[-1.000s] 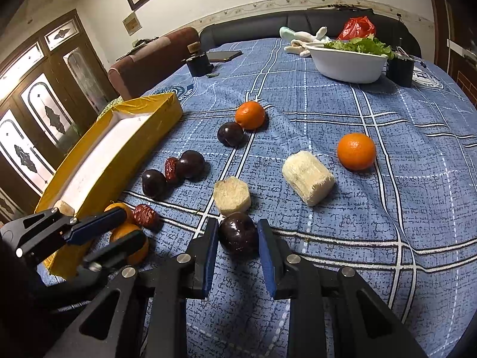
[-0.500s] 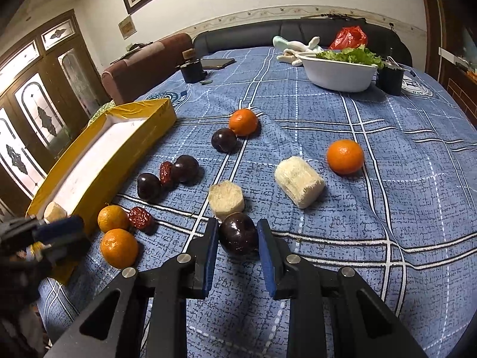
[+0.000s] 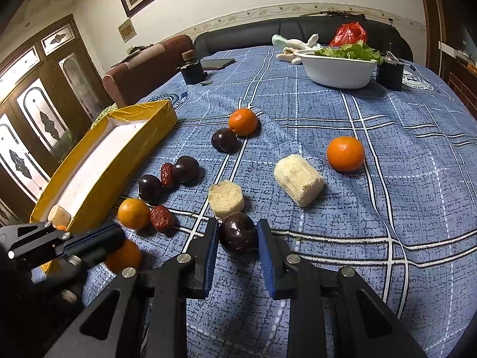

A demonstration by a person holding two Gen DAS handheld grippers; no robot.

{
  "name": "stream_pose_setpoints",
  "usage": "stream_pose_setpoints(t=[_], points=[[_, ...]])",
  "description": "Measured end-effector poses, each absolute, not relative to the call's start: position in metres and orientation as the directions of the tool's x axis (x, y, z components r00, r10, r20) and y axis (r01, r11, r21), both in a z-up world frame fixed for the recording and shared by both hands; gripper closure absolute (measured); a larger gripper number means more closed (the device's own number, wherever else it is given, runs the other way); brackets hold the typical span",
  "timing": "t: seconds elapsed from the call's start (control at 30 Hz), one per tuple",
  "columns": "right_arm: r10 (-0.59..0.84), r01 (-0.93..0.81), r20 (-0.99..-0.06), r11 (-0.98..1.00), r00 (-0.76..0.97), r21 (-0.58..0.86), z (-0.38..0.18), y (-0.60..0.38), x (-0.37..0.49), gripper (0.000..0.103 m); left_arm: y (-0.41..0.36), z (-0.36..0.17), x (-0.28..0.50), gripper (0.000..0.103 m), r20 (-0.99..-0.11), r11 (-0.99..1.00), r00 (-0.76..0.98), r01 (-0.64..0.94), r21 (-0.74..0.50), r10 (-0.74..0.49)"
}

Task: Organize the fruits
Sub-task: 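Grasp the dark plum with the right tool while the left tool grasps an orange, then carry the plum and orange over the tray and open both tools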

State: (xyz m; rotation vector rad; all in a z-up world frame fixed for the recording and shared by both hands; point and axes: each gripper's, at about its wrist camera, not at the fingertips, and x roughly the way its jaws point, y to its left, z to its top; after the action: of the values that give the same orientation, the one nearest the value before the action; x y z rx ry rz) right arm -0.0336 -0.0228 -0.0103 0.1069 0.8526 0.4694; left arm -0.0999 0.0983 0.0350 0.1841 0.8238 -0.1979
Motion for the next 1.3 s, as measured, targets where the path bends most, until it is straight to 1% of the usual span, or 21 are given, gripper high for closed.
stream_pose_setpoints(t=[0.03,0.1,0.2,0.23,0.3,0.37,0.4,0.43,0.47,0.5,0.57,0.67,0.7,0.73,0.77,0.83,0.9,1.0,1.17,1.3], points=[[0.439,-0.355,-0.698,0.894,0.566,0.275,-0.010,-0.023,-0.034,0.074,0.108,0.038,-0.102,0.103,-0.741,0.971,0.658,0.238,0.037,-0.133],[0.434,-0.348,-0.694,0.897,0.575,0.273,-0.009,-0.025,-0.035,0.074,0.122,0.043,-0.104,0.103,-0.741,0.976,0.655,0.216,-0.005,-0.149],[0.431,-0.338,-0.695,0.899,0.576,0.278,-0.008,-0.026,-0.036,0.075,0.152,0.048,-0.109,0.103,-0.737,0.970,0.633,0.195,-0.145,-0.237],[0.432,-0.333,-0.695,0.899,0.575,0.284,-0.008,-0.027,-0.037,0.074,0.155,0.047,-0.111,0.102,-0.736,0.967,0.628,0.196,-0.163,-0.252],[0.429,-0.323,-0.697,0.901,0.574,0.289,-0.009,-0.028,-0.038,0.074,0.160,0.044,-0.116,0.101,-0.741,0.969,0.626,0.193,-0.156,-0.244],[0.429,-0.320,-0.698,0.901,0.573,0.292,-0.009,-0.029,-0.038,0.074,0.156,0.041,-0.120,0.088,-0.747,0.965,0.615,0.211,-0.153,-0.253],[0.429,-0.319,-0.698,0.902,0.573,0.292,-0.009,-0.029,-0.038,0.075,0.153,0.039,-0.120,0.066,-0.749,0.964,0.612,0.219,-0.150,-0.256],[0.429,-0.319,-0.698,0.902,0.573,0.292,-0.009,-0.029,-0.038,0.075,0.147,0.038,-0.121,0.042,-0.747,0.965,0.616,0.226,-0.136,-0.249],[0.430,-0.321,-0.698,0.901,0.573,0.292,-0.009,-0.029,-0.039,0.075,0.141,0.038,-0.121,0.033,-0.741,0.966,0.628,0.231,-0.117,-0.239],[0.432,-0.322,-0.697,0.900,0.573,0.293,-0.008,-0.029,-0.039,0.075,0.136,0.038,-0.120,0.027,-0.736,0.967,0.637,0.233,-0.100,-0.230],[0.435,-0.325,-0.697,0.898,0.570,0.296,-0.008,-0.029,-0.039,0.074,0.125,0.037,-0.113,0.027,-0.741,0.973,0.645,0.224,-0.050,-0.187],[0.442,-0.333,-0.695,0.895,0.567,0.298,-0.008,-0.028,-0.039,0.074,0.110,0.024,-0.097,0.028,-0.775,0.969,0.609,0.245,-0.016,-0.167],[0.444,-0.335,-0.694,0.894,0.567,0.298,-0.008,-0.028,-0.040,0.074,0.105,0.018,-0.093,0.045,-0.792,0.967,0.590,0.254,-0.006,-0.160],[0.444,-0.336,-0.694,0.894,0.566,0.298,-0.008,-0.028,-0.040,0.074,0.101,0.011,-0.090,0.069,-0.815,0.965,0.561,0.260,0.009,-0.143],[0.444,-0.335,-0.693,0.894,0.567,0.298,-0.008,-0.028,-0.040,0.074,0.101,0.009,-0.088,0.070,-0.824,0.965,0.547,0.263,0.001,-0.148],[0.442,-0.336,-0.691,0.895,0.572,0.295,-0.007,-0.028,-0.041,0.074,0.106,0.012,-0.090,0.070,-0.812,0.968,0.560,0.251,-0.021,-0.163],[0.442,-0.336,-0.687,0.895,0.578,0.293,-0.005,-0.028,-0.042,0.074,0.119,0.018,-0.093,0.070,-0.801,0.971,0.565,0.225,-0.080,-0.197],[0.456,-0.351,-0.660,0.888,0.597,0.297,0.009,-0.023,-0.049,0.074,0.148,0.042,-0.103,0.070,-0.763,0.976,0.610,0.173,-0.135,-0.214],[0.554,-0.480,-0.613,0.824,0.564,0.302,0.044,0.023,-0.066,0.074,0.212,0.083,-0.111,0.070,-0.707,0.991,0.697,0.039,-0.130,-0.121],[0.631,-0.595,-0.614,0.744,0.474,0.304,0.059,0.088,-0.071,0.074,0.265,0.094,-0.105,0.069,-0.700,0.992,0.714,-0.086,-0.096,-0.006]])
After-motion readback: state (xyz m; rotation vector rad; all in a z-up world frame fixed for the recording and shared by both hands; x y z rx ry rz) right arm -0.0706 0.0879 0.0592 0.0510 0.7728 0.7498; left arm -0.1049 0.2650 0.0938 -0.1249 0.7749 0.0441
